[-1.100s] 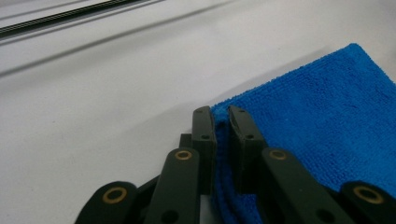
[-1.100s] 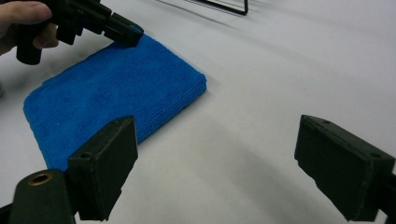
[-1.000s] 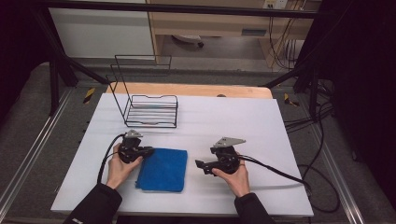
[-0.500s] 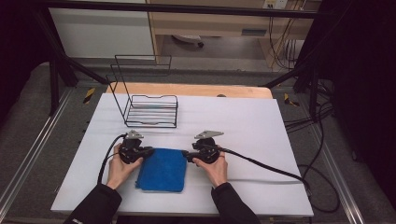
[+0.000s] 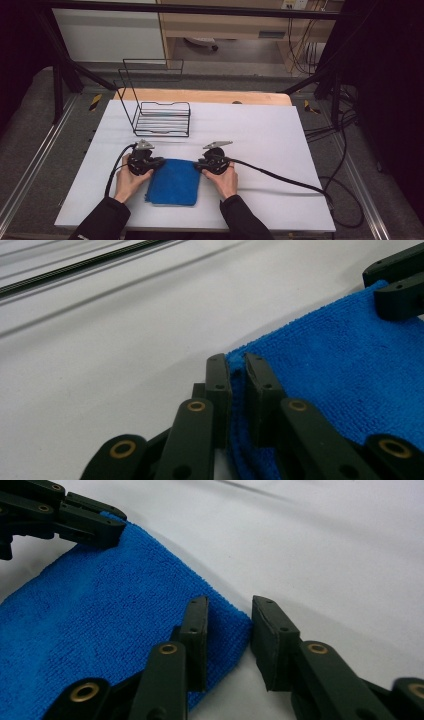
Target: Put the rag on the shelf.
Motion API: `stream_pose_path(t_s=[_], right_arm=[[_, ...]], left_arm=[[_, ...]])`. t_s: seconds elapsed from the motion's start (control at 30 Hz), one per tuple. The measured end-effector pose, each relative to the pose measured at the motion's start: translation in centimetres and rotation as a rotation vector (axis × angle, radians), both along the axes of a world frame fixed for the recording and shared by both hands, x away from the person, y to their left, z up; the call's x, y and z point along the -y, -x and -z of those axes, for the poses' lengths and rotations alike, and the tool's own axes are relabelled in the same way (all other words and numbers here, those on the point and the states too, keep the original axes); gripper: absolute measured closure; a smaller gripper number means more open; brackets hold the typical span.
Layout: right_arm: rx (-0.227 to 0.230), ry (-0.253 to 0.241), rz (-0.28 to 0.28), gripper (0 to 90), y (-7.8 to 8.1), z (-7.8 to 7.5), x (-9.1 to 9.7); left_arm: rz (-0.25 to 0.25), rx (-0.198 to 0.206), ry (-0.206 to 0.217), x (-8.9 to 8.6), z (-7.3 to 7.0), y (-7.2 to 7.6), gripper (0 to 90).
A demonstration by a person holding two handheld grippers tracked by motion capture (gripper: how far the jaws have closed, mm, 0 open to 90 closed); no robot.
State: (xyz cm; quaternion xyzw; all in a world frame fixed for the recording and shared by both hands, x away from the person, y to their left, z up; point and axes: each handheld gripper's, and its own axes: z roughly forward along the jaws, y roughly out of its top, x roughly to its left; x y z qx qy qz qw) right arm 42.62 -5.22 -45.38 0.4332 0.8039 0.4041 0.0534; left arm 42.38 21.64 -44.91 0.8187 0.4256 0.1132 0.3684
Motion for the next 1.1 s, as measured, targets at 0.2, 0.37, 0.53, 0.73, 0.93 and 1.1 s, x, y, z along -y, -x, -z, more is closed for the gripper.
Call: stream_pose_path(t_s=[0.2, 0.37, 0.53, 0.73, 0.93, 1.1], right_arm=[[-0.049, -0.014, 0.012, 80.0, -0.1, -0.1, 0.0], [-0.080, -0.027, 0.011, 85.2, -0.3, -0.1, 0.0], [-0.090, -0.032, 0.005, 86.4, -0.4, -0.3, 0.1], [-0.057, -0.045, 0.006, 86.5, -0.2, -0.7, 0.2], [-0.010, -0.066, 0.001, 86.5, 0.2, -1.4, 0.4], [0.026, -0.083, -0.004, 86.5, 0.7, -2.0, 0.5]], left_arm=[[0.006, 0.003, -0.002, 0.0, 0.0, 0.0, 81.4], [0.018, 0.004, 0.002, -0.2, 0.0, -0.1, 81.0], [0.008, 0.005, 0.011, -0.2, 0.1, 0.0, 80.9], [-0.013, -0.026, 0.057, -0.6, 0.0, -0.1, 82.5], [-0.013, 0.021, 0.086, -1.1, -0.9, 0.6, 83.0], [-0.004, 0.061, 0.115, -1.5, -1.7, 1.4, 83.1]])
